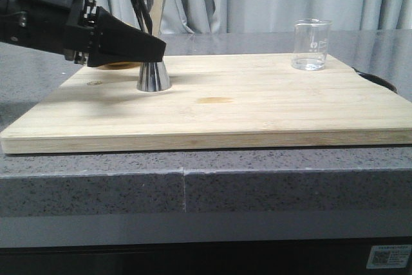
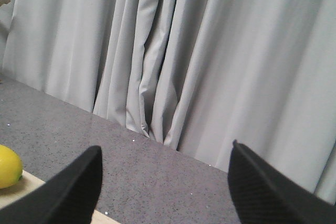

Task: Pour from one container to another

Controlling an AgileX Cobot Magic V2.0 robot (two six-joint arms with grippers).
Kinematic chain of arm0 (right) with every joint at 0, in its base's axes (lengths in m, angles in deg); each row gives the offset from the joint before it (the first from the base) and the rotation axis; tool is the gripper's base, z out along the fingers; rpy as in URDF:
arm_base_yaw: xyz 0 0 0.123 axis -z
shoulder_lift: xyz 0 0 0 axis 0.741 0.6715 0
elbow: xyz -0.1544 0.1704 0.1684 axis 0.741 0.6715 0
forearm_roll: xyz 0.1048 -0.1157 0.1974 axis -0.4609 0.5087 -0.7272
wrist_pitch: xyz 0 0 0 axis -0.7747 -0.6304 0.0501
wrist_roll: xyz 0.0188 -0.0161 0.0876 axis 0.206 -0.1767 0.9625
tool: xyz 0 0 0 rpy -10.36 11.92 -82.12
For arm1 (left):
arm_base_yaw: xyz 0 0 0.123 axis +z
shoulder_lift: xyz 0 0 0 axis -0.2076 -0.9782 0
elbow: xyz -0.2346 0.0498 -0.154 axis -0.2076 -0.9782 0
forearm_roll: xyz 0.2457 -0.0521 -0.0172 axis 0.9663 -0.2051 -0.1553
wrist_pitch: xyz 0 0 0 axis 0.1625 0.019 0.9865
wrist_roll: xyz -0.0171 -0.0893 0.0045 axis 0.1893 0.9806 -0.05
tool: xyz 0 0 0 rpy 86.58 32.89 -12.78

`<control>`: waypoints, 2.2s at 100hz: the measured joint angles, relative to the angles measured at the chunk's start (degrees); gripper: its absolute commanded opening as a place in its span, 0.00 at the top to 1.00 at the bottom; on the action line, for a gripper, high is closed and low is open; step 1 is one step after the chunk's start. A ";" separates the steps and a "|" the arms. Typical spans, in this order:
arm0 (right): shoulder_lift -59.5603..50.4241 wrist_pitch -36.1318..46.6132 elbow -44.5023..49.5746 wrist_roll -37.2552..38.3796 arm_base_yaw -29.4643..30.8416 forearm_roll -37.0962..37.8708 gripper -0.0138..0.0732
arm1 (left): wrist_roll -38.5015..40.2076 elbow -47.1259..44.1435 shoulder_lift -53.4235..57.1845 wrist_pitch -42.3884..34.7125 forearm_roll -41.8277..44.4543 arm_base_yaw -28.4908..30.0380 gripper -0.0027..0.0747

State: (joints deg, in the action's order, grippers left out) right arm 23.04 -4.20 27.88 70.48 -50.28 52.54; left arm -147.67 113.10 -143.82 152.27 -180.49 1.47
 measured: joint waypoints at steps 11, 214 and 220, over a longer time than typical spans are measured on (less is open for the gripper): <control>0.00 0.00 0.00 0.00 0.00 0.00 0.31 | 0.95 0.00 1.36 -0.20 1.61 0.88 0.42; -29.74 -37.55 8.98 -1.26 0.00 -4.40 0.92 | 32.01 -28.37 72.63 -47.75 2.39 19.37 0.99; -32.33 -37.11 11.45 -1.37 0.00 -4.30 0.92 | 31.87 -29.97 73.67 -47.75 2.39 19.37 0.99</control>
State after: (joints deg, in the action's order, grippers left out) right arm -9.29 -41.31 39.33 69.12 -50.28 48.24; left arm -115.80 83.12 -70.15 104.52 -178.10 20.83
